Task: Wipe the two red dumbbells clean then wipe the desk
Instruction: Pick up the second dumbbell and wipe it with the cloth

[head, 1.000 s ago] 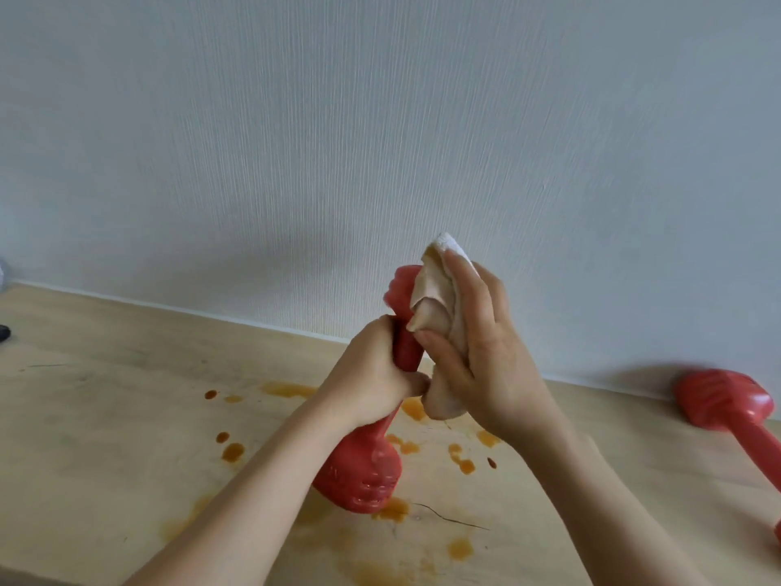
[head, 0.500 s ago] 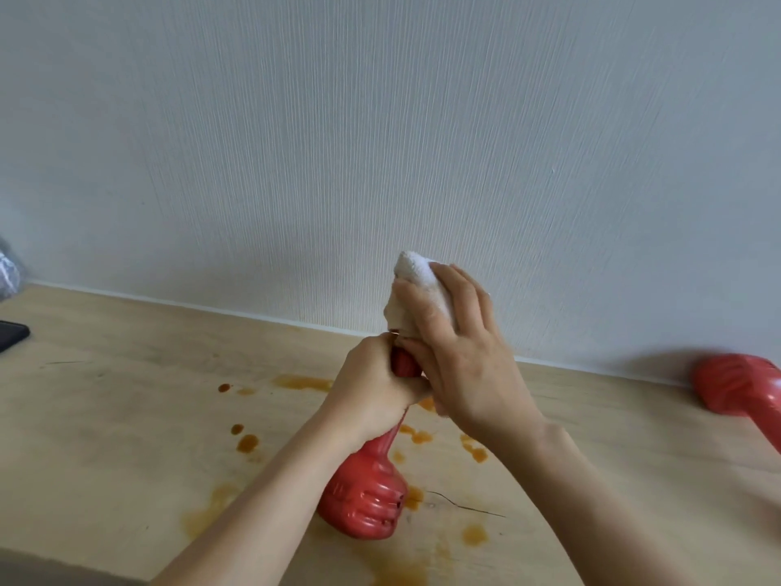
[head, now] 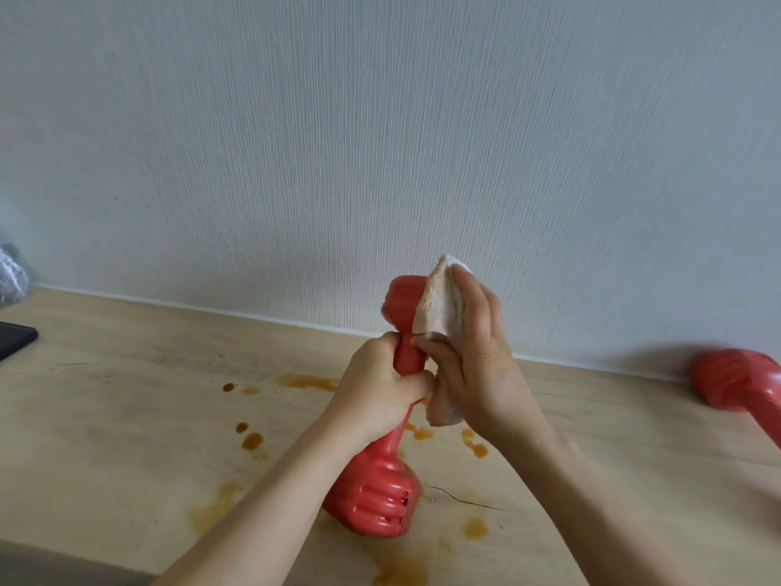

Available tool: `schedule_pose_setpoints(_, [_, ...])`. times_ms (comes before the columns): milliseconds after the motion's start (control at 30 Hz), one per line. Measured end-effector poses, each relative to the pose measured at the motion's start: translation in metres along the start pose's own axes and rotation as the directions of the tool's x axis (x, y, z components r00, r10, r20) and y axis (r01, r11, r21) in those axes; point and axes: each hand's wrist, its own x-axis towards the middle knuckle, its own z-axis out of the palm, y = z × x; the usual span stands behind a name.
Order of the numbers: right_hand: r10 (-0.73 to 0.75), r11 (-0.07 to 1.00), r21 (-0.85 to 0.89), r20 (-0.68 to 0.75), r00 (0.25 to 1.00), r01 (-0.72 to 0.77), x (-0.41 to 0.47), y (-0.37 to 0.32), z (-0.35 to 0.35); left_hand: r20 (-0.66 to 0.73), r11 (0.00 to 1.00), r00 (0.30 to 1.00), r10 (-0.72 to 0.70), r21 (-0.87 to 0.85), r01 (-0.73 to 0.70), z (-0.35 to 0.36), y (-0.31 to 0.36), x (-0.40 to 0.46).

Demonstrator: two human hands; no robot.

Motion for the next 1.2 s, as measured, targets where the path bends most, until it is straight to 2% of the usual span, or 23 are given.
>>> schedule_pose_setpoints(33, [-0.002,0.995,-0.101,-0.013,1.0,0.001,0.002,-0.007,0.004,-0.014,0.998,1.0,0.014,0.063,-0.013,0.001,0.002,0.001])
schedule_pose_setpoints(100, [-0.097,0.924,-0.378,-0.073,0.993,0.063,0.008,-0.016,0.01,-0.032,0.99,0.999,0.042,0.137,-0.037,0.004,0.005,0.0])
schedule_pose_setpoints(133, [-0.122,0.903,-0.421,-0.075,0.99,0.08,0.008,-0.014,0.011,-0.029,0.989,0.998,0.052,0.139,-0.048,0.005,0.006,0.0])
schedule_pose_setpoints(167, [-0.105,0.921,-0.381,-0.052,0.993,0.078,0.009,-0.011,0.009,-0.022,0.991,0.998,0.056,0.119,-0.053,0.006,0.005,0.0])
schedule_pose_setpoints(233, [-0.047,0.991,-0.129,-0.006,0.999,0.046,0.006,-0.002,0.002,-0.01,0.996,0.998,0.054,0.073,-0.054,0.005,0.003,0.002])
schedule_pose_setpoints(300, [-0.015,0.997,0.076,-0.017,1.0,0.016,0.001,0.009,-0.004,0.007,0.997,0.999,0.045,0.06,-0.045,0.005,0.0,0.004])
schedule_pose_setpoints(433, [0.049,0.967,0.252,-0.035,0.998,-0.038,-0.009,0.023,-0.006,0.04,1.0,0.999,0.025,-0.018,-0.024,0.005,0.0,0.003])
schedule_pose_setpoints(567, [0.111,0.956,0.276,-0.031,0.993,-0.098,-0.012,0.025,-0.007,0.061,0.988,0.998,0.008,-0.157,0.002,0.005,0.0,0.001])
schedule_pose_setpoints(667, [0.161,0.96,0.234,-0.025,0.987,-0.151,-0.008,0.016,-0.003,0.045,0.997,0.999,0.022,-0.072,-0.018,0.003,0.001,0.003])
schedule_pose_setpoints(733, [0.188,0.974,0.139,-0.064,0.98,-0.178,-0.004,0.004,0.001,0.018,0.999,0.999,0.041,0.012,-0.041,0.002,0.003,0.005])
schedule_pose_setpoints(867, [0.147,0.989,0.034,-0.098,0.984,-0.144,0.0,-0.009,0.004,-0.019,0.997,0.998,0.056,0.053,-0.055,0.002,0.006,0.005])
schedule_pose_setpoints(1067, [0.082,0.961,0.265,-0.005,0.997,-0.078,-0.004,0.014,-0.014,0.078,0.992,0.996,0.043,-0.121,-0.033,0.008,0.004,0.002])
schedule_pose_setpoints(1200, [0.114,0.934,0.333,0.058,0.992,-0.127,-0.007,0.021,-0.026,0.147,0.983,0.988,0.044,-0.181,-0.017,0.007,0.004,0.003])
